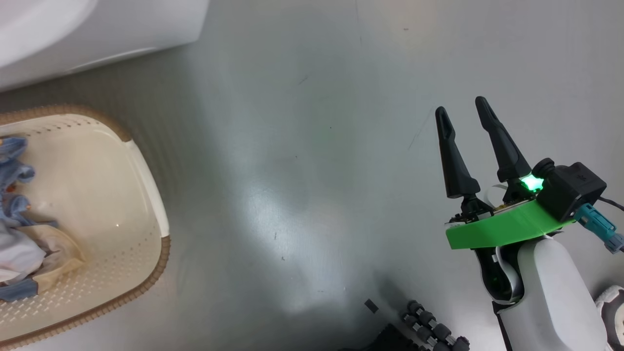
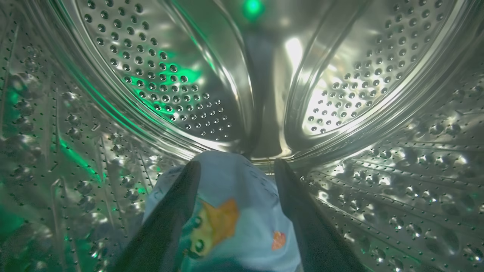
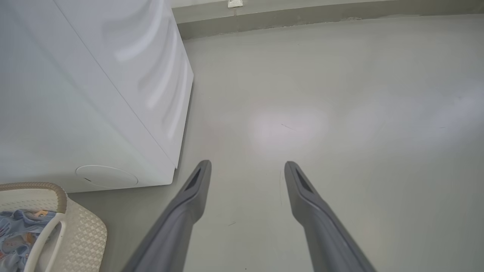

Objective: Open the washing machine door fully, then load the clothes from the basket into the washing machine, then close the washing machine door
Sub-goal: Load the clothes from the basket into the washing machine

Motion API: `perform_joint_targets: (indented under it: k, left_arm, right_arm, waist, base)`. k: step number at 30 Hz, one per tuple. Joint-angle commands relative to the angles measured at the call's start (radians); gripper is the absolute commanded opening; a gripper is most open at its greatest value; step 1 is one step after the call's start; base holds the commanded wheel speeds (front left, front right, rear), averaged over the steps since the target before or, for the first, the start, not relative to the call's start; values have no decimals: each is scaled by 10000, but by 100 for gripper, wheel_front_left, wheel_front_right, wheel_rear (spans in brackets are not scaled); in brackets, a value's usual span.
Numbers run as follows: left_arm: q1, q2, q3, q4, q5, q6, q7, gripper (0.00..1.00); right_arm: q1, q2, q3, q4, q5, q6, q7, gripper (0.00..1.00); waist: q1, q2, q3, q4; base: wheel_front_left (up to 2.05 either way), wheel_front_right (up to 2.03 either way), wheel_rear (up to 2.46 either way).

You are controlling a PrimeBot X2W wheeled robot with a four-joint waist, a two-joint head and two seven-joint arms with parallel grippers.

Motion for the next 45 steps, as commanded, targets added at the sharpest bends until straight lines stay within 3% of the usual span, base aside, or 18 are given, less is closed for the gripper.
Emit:
perform_joint_targets:
  k: [1, 9, 27, 45]
  left_arm:
    - [286, 494, 4, -122, -59, -15, -25, 100]
    - [955, 378, -256, -603, 200, -15, -64, 100]
    - [4287, -675, 1098, -1867, 1821, -3, -67, 100]
    - [9511, -2513, 2998, -4701, 2795, -10, -68, 100]
  right_arm:
    - [223, -27, 127, -146, -136, 16, -118, 100]
    - [179, -27, -61, -74, -437, 16, -118, 100]
    - [318, -27, -238, 354, -826, 16, -118, 100]
    - [1251, -27, -705, 962, -1204, 16, -118, 100]
  waist:
    - [0, 0, -124, 80]
    - [0, 0, -619, 442]
    - [0, 0, -2661, 1403]
    - [0, 0, -5526, 2505]
  base:
    - [0, 0, 0]
    - [0, 0, 0]
    - [0, 0, 0]
    - [0, 0, 0]
